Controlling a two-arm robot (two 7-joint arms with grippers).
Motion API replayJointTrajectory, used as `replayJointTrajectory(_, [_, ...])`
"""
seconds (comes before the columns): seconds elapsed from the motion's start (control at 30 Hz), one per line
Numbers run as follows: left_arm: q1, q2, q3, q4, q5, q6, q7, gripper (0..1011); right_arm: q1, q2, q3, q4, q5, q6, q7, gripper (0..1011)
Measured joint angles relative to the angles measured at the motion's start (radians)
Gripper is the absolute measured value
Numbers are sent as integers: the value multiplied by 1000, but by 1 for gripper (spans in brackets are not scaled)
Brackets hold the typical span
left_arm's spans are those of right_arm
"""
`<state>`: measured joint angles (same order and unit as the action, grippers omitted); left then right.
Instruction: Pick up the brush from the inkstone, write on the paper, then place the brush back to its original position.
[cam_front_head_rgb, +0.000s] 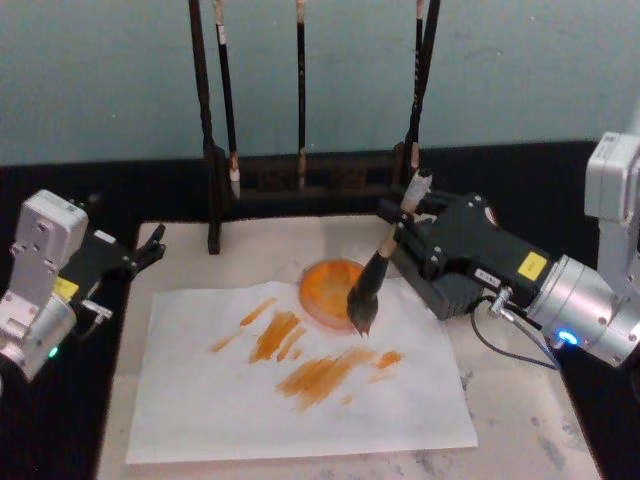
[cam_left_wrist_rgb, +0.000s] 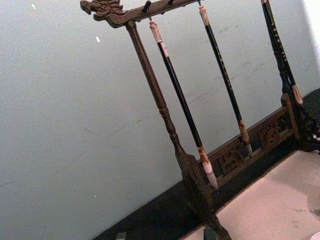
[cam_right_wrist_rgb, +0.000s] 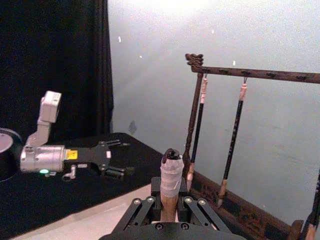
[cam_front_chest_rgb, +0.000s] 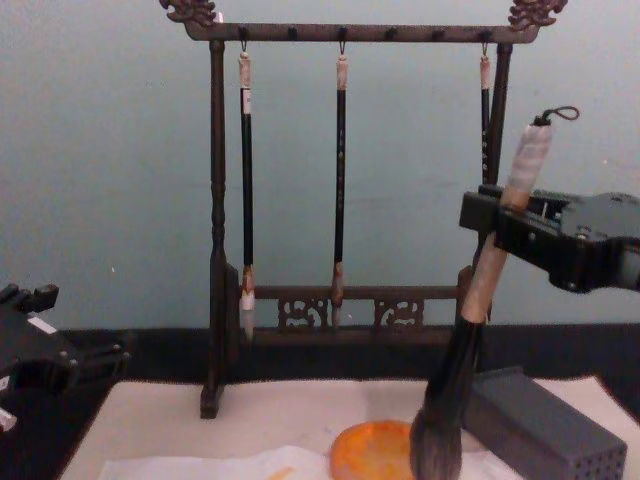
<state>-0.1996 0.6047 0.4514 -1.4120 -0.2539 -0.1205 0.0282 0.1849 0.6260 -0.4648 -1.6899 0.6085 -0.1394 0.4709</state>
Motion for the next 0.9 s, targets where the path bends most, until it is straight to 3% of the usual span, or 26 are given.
replayJointTrajectory(0.9, [0, 0, 0, 0, 0, 0, 0, 1001, -109, 6, 51, -70, -5, 42, 61, 173])
